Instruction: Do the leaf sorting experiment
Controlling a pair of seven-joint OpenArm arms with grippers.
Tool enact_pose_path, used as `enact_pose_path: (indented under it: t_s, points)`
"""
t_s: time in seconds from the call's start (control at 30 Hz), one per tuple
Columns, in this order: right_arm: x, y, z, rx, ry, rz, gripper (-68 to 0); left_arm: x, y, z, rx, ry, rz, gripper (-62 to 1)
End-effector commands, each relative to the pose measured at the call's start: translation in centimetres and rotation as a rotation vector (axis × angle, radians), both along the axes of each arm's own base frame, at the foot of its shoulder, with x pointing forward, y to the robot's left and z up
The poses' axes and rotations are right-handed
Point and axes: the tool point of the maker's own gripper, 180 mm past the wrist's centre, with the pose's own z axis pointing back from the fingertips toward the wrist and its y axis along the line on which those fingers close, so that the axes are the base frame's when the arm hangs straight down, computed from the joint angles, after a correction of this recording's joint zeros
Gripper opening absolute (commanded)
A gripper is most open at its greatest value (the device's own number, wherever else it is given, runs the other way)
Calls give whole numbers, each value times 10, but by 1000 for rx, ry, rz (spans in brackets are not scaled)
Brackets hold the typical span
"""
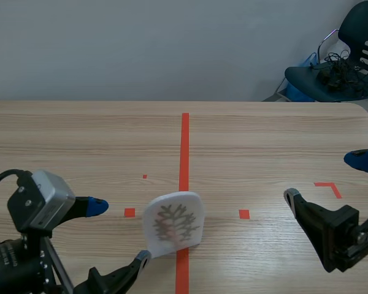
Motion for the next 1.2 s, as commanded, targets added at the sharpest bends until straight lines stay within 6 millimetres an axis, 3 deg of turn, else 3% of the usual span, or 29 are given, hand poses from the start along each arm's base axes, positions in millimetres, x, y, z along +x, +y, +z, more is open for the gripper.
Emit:
enact_pose_path:
  t_s: [0.0, 0.2, 0.43, 0.47, 0.6, 0.8, 0.9, 1.0, 1.07, 1.17]
  points:
    - [5, 1, 12, 13, -45, 3, 4, 8, -11, 13, -56, -49, -8, 14]
    - [10, 1, 16, 9, -64, 3, 4, 20, -43, -6, -72, -56, -56, 14]
    - [10, 1, 16, 9, -63, 4, 4, 46, -47, -27, -64, -41, 22, 14]
    - [10, 1, 16, 9, -63, 4, 4, 47, -46, -28, -61, -39, 23, -8]
    - [10, 1, 16, 9, -63, 4, 4, 46, -45, -29, -57, -34, 19, -271]
    - [10, 1, 16, 9, -63, 4, 4, 47, -45, -26, -69, -48, 21, -571]
    - [10, 1, 16, 9, -63, 4, 4, 50, -43, -19, -81, -74, 22, -568]
    - [10, 1, 16, 10, -63, 2, 4, 67, -35, 4, -93, -150, 59, -568]
    - [10, 1, 16, 11, -63, 2, 4, 90, -19, 23, -98, -217, 137, -568]
    - [10, 1, 16, 11, -63, 2, 4, 128, 23, 45, -68, -301, 313, -568]
